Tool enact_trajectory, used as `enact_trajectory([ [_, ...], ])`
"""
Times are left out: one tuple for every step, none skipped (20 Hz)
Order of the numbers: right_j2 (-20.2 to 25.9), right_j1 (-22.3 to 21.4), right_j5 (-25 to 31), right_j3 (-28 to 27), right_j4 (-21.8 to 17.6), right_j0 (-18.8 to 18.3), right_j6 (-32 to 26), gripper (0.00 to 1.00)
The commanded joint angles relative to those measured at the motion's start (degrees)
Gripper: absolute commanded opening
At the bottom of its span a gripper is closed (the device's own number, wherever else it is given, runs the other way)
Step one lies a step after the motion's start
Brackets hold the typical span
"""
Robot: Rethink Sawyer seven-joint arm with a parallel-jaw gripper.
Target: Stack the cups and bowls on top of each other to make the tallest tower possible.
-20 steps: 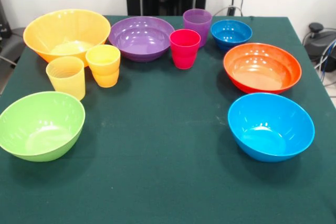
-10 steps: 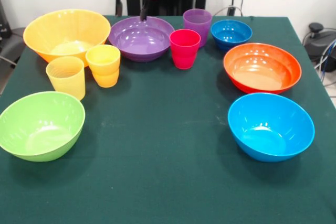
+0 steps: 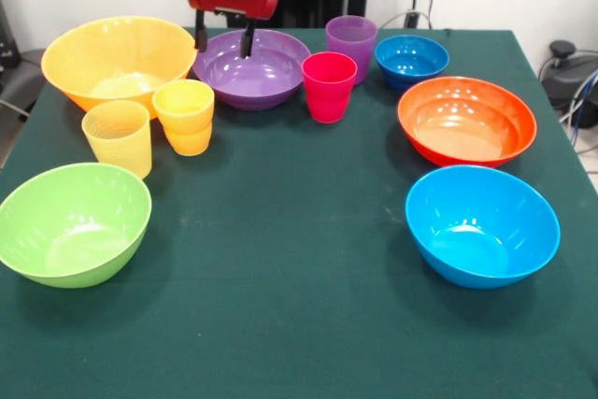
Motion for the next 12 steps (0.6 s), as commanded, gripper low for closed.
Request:
enact_trajectory([
  [6.5,1.9,7.2,-4.9,-6.0,-0.2,-12.0,1.0],
  [7.3,1.7,8.2,-4.6,-5.1,-0.9,-12.3,1.0],
  [6.9,1.4,9.8,-4.8,-5.6,-0.7,-12.7,1.0],
  [7.0,1.5,10.6,-5.8,-6.6,-0.7,-13.8,1.0],
  [7.8,1.5,10.3,-5.8,-6.8,-1.4,-14.5,1.0],
  [8.7,1.9,10.8,-6.3,-6.8,-2.1,-15.4,1.0],
  [9.2,2.0,11.3,-6.7,-7.4,-2.5,-16.2,1.0],
  [10.2,2.0,10.3,-6.9,-8.6,-3.2,-18.1,1.0],
  [10.4,2.0,11.7,-7.2,-8.4,-3.3,-17.8,1.0],
  [10.1,2.0,14.5,-8.1,-8.8,-2.6,-17.8,1.0],
  [10.4,1.8,14.8,-8.4,-9.7,-2.5,-18.6,1.0],
  [11.2,1.9,15.0,-8.5,-9.6,-2.9,-18.7,1.0],
])
